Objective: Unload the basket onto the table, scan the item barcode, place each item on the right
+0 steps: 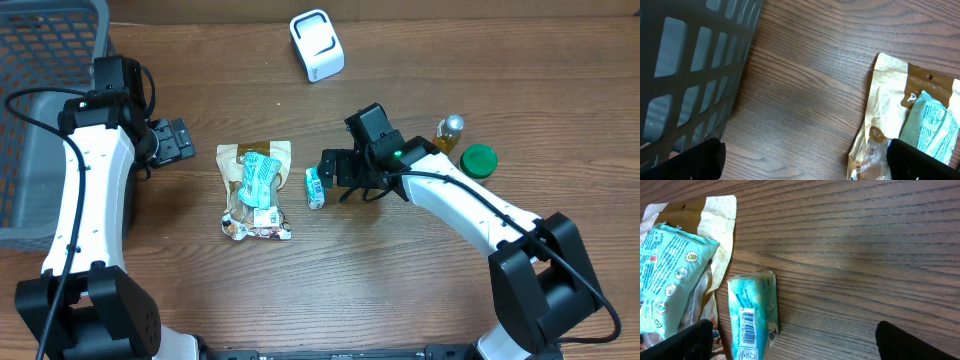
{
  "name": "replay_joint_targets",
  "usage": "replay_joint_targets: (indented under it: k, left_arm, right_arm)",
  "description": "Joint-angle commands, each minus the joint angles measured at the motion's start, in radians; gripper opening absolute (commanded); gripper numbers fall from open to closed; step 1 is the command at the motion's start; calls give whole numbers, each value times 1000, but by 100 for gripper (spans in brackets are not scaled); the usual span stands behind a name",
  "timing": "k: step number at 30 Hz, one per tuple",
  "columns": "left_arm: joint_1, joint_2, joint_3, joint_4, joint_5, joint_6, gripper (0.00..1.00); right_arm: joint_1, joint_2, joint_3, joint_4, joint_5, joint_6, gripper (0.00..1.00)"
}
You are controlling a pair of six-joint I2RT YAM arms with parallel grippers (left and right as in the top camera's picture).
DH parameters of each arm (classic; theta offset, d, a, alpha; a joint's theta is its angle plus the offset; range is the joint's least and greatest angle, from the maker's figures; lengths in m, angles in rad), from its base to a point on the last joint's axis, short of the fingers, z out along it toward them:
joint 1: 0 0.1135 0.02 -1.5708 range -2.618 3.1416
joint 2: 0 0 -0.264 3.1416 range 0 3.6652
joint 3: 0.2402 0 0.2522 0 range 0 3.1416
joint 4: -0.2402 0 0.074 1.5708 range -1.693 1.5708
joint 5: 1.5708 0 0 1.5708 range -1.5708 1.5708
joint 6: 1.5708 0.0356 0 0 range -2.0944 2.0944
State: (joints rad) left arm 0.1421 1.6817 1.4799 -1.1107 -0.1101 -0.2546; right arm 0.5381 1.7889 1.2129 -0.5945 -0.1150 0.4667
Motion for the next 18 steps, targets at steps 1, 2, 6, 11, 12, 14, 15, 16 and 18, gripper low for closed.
replay_joint_targets:
  k: [1,2,6,11,12,14,15,16,18]
  left_arm:
    - [2,-16,20,0,-13,12,99]
    - [2,-16,20,0,-13,12,100]
    - [2,-16,20,0,-13,12,100]
    - [2,-16,20,0,-13,11,100]
    - [2,-16,20,0,-13,12,100]
    - [2,-16,20,0,-13,11,100]
    - [2,-16,20,0,-13,11,100]
    - [2,-16,20,0,-13,11,99]
    - [2,-16,20,0,-13,12,100]
  right_arm:
    - [-1,-10,11,5,13,-3,100]
    - [-1,-10,11,5,14,-3,100]
    - [-1,-10,11,5,13,-3,100]
    - [-1,-10,11,5,14,-3,100]
    - [-1,-10,11,5,14,-3,100]
    - [-1,-10,11,14,13,-3,100]
    - [-1,-10,11,24,13,-3,100]
    - [-1,-10,11,34,13,-3,100]
    - [-1,-10,11,50,14,-3,100]
